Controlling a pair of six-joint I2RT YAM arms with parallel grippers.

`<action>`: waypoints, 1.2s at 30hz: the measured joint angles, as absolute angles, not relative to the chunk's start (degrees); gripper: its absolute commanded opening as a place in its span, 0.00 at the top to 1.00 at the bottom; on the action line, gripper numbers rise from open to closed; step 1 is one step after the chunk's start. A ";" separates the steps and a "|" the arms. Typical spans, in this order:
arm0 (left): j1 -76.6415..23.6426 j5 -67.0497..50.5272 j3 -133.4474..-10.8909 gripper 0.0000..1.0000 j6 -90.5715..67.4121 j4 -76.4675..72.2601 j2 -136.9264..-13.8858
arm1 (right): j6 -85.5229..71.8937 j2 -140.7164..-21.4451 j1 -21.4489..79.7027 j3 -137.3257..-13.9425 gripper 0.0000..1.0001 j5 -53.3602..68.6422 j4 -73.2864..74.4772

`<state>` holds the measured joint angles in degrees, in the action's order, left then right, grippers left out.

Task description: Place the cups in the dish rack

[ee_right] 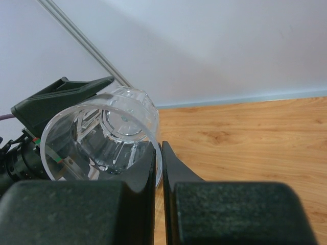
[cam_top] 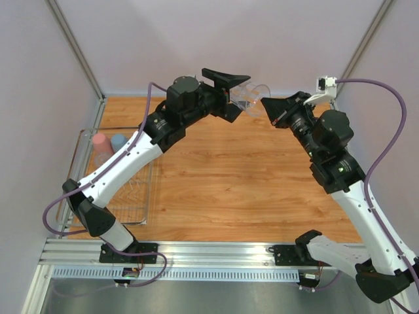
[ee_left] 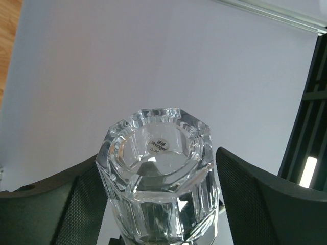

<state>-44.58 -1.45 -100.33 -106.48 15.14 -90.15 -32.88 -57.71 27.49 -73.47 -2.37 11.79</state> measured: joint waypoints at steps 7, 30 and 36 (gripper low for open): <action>-44.60 -1.13 -100.66 0.54 -106.80 14.17 -91.53 | -32.01 -58.37 27.99 -73.56 0.99 -2.98 11.68; -31.92 18.57 -74.52 0.68 -54.81 18.11 -61.30 | -30.37 -46.30 26.30 -91.59 0.04 -21.67 54.92; -30.46 25.50 -59.99 0.71 -29.12 18.92 -36.97 | -33.78 -39.11 26.17 -72.12 0.05 -20.86 57.19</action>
